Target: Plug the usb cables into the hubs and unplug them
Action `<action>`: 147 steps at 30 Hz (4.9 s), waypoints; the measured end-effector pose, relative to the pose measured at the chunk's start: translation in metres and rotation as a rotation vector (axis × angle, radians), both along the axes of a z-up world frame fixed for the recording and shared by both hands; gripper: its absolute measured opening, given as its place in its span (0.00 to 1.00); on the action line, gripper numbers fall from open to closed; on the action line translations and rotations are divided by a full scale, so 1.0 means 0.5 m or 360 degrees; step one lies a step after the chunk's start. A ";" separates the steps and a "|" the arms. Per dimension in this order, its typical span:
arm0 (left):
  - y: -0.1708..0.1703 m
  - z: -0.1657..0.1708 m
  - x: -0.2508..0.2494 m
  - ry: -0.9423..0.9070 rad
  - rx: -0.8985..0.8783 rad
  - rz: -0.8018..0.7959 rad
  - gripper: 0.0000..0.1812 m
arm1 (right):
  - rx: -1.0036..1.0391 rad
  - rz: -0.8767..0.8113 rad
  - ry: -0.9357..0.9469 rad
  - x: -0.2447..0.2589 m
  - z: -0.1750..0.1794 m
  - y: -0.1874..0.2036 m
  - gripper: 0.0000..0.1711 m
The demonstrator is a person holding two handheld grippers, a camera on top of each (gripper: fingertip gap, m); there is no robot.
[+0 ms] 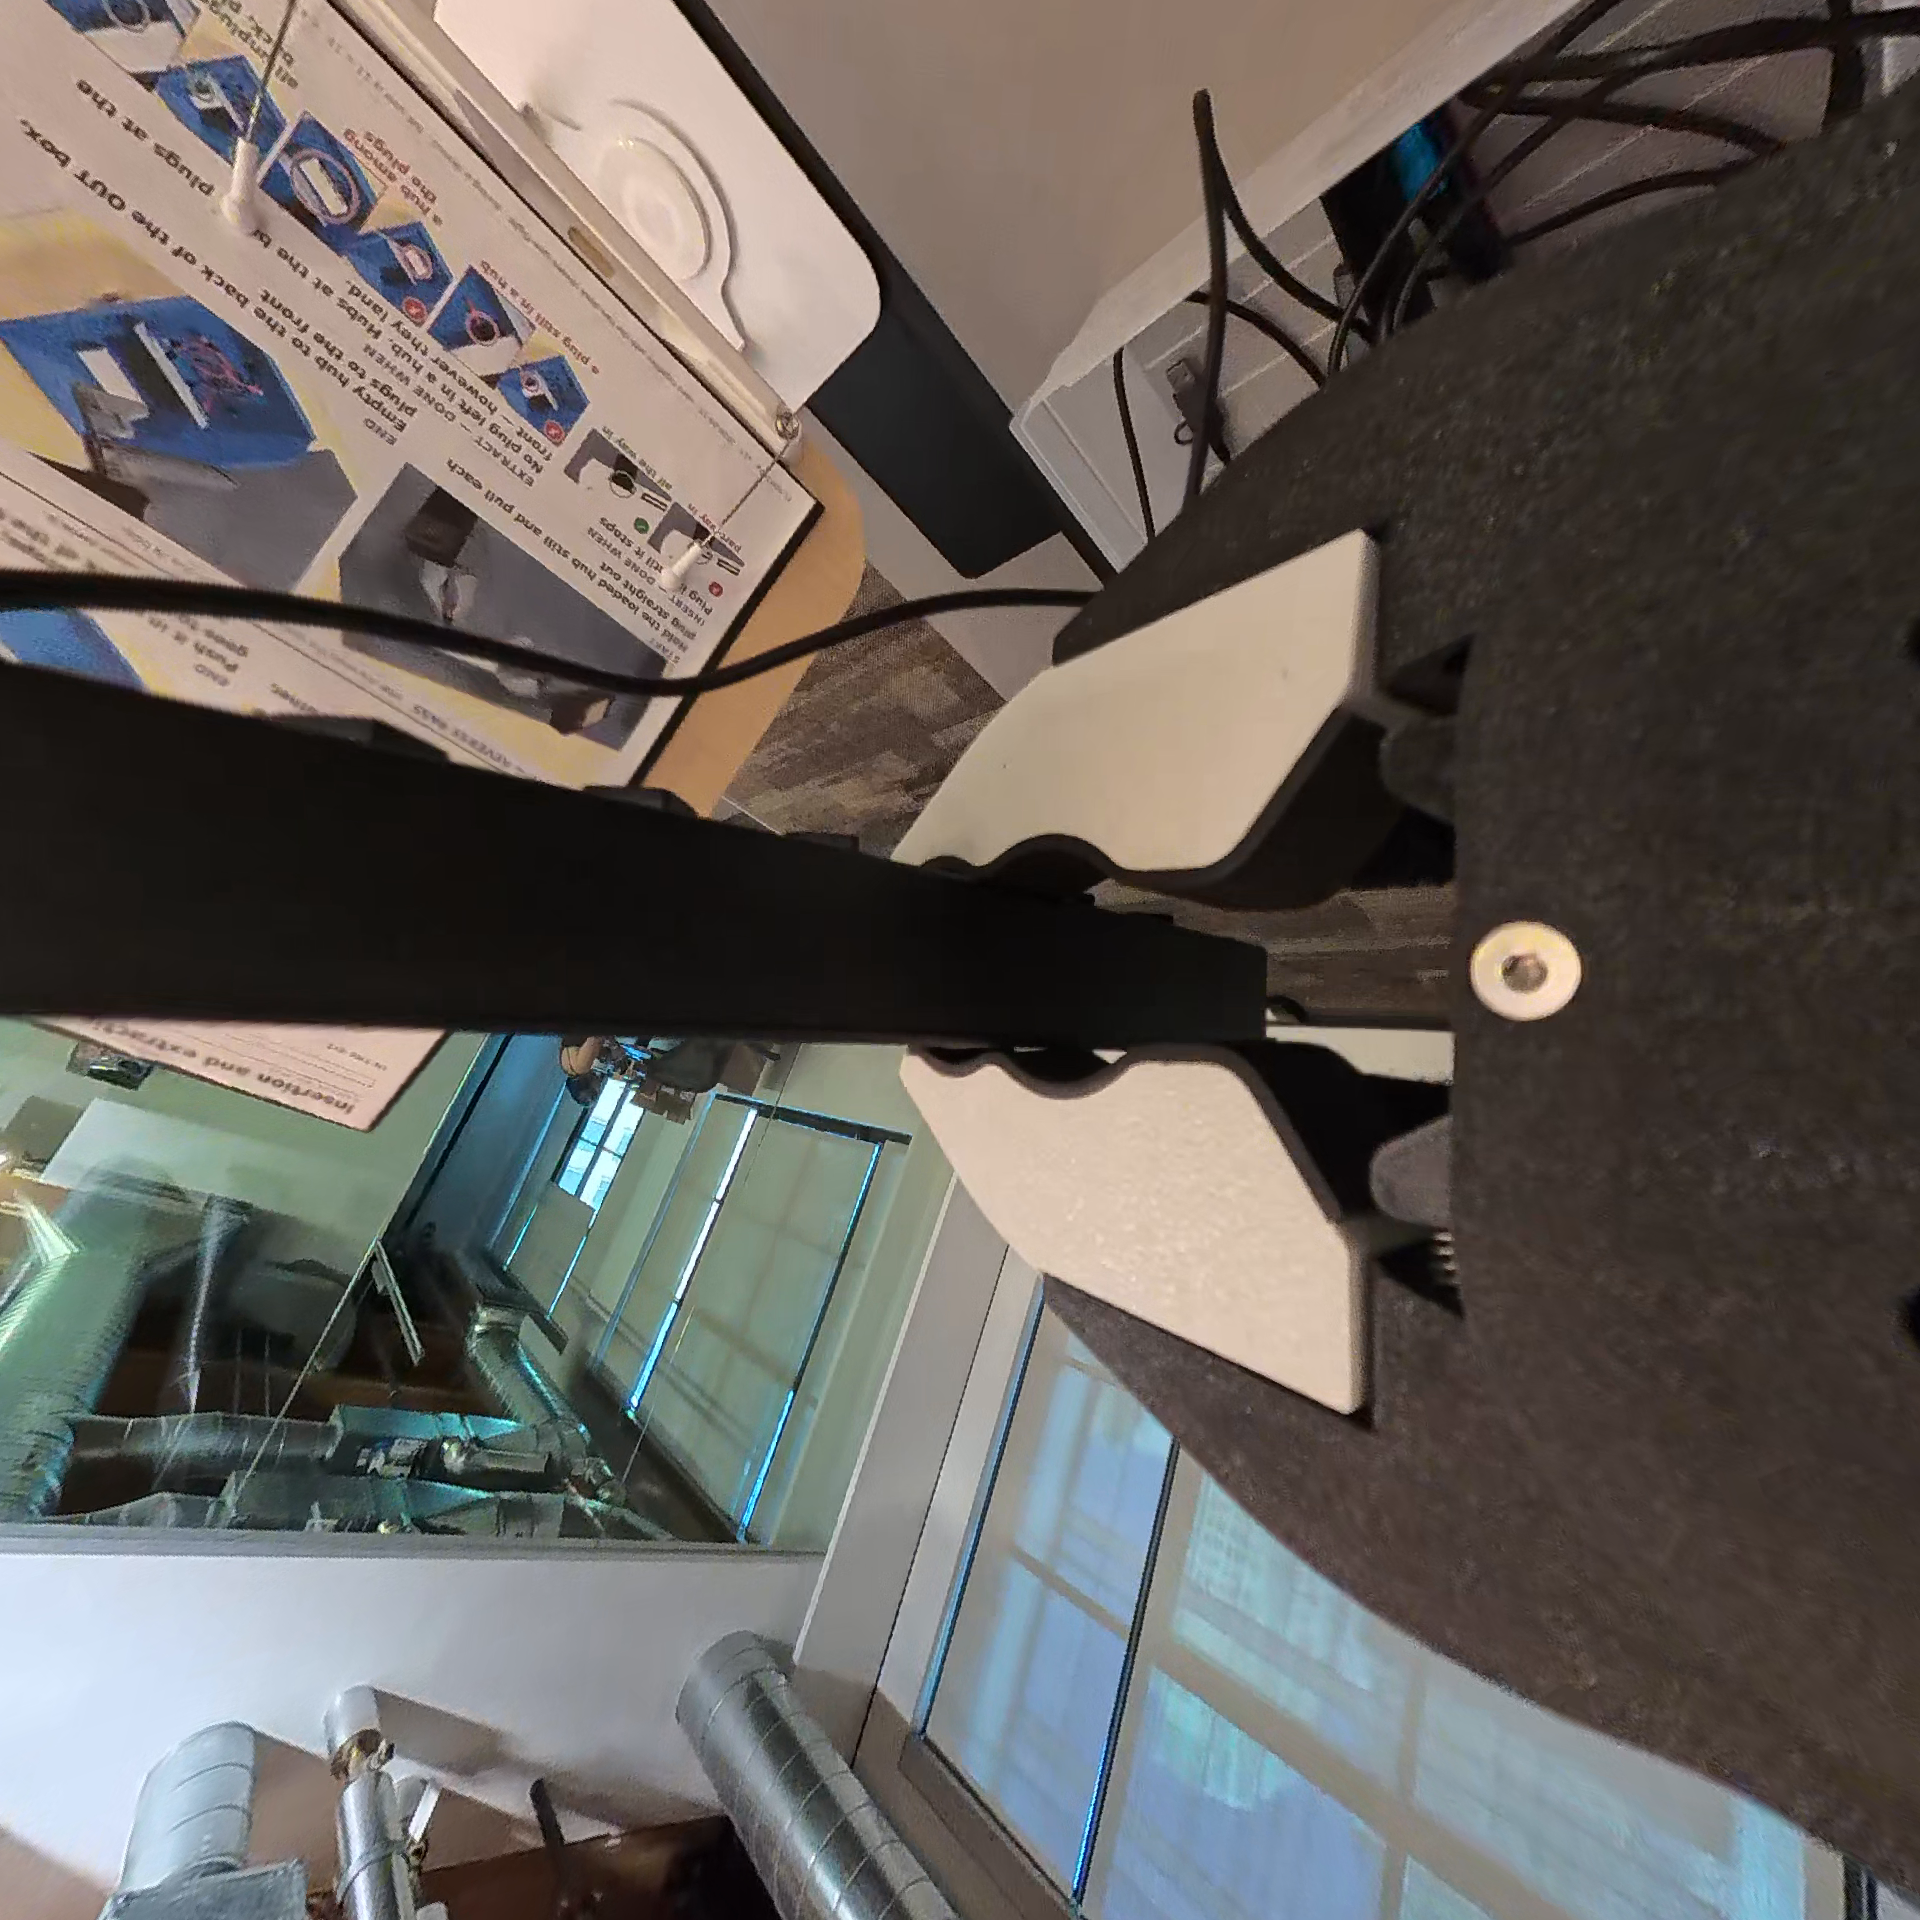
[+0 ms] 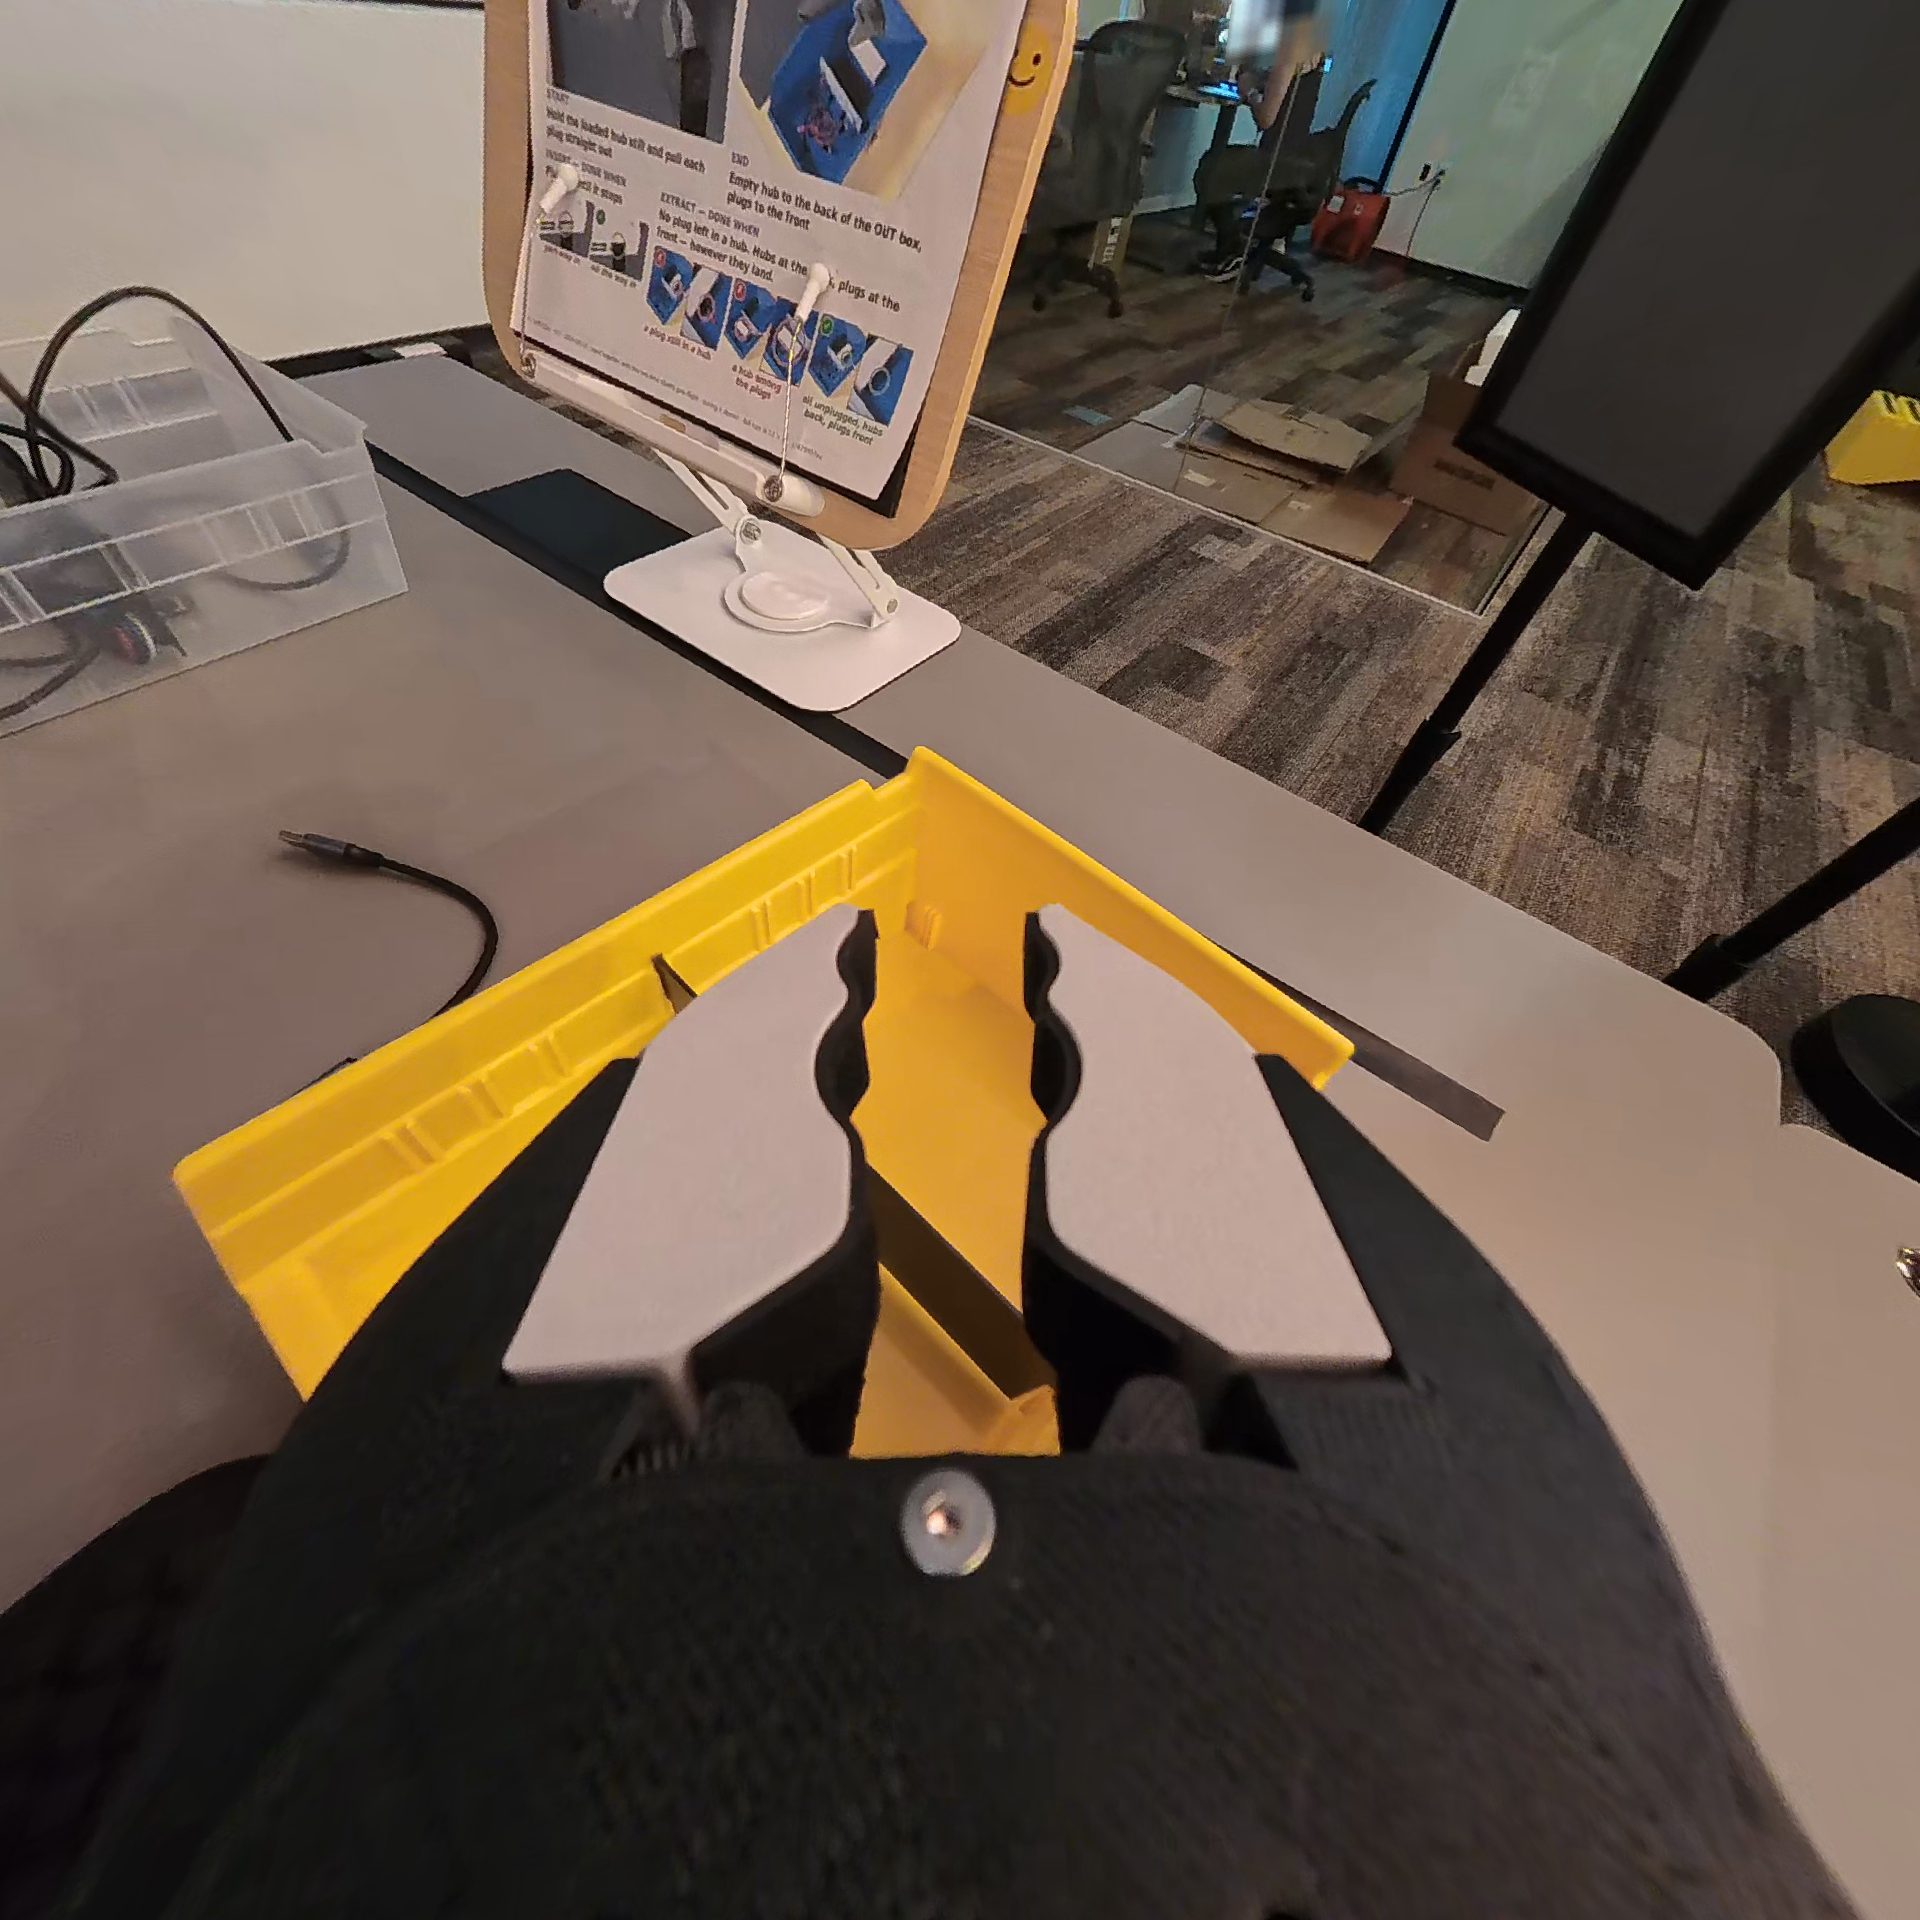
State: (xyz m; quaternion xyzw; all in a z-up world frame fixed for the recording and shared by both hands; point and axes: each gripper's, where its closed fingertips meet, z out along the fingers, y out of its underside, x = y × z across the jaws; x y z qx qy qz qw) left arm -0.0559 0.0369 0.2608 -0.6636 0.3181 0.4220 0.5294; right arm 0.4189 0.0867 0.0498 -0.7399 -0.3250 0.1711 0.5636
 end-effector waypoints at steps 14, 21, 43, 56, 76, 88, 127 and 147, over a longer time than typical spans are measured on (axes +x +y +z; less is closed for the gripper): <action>0.004 0.012 0.050 0.0038 0.0034 0.0024 0.14 | -0.0003 -0.0095 -0.0094 0.014 -0.005 0.009 0.17; 0.000 0.050 0.108 0.0053 0.0092 -0.0022 0.14 | 0.0014 -0.0203 -0.0193 -0.010 0.010 0.022 0.18; 0.025 0.071 0.292 -0.0006 0.0111 -0.0145 0.14 | 0.0516 -0.0668 -0.0099 -0.163 0.207 -0.048 0.22; 0.010 0.088 0.252 0.0028 0.0143 -0.0057 0.14 | 0.0385 -0.0953 0.0311 0.050 0.211 -0.027 0.21; 0.017 0.079 0.272 0.0046 0.0158 -0.0065 0.14 | 0.0278 -0.0894 0.0046 -0.014 0.163 0.002 0.21; 0.026 0.065 0.263 0.0046 0.0140 -0.0049 0.14 | 0.0331 -0.0888 -0.0026 -0.064 0.178 -0.013 0.23; -0.012 0.128 0.294 0.0042 0.0185 -0.0097 0.14 | 0.0561 -0.0456 0.0000 -0.286 0.217 -0.090 0.27; -0.132 0.281 0.281 0.0019 0.0252 -0.0061 0.14 | -0.0262 0.0651 0.0902 -0.801 -0.060 -0.124 0.23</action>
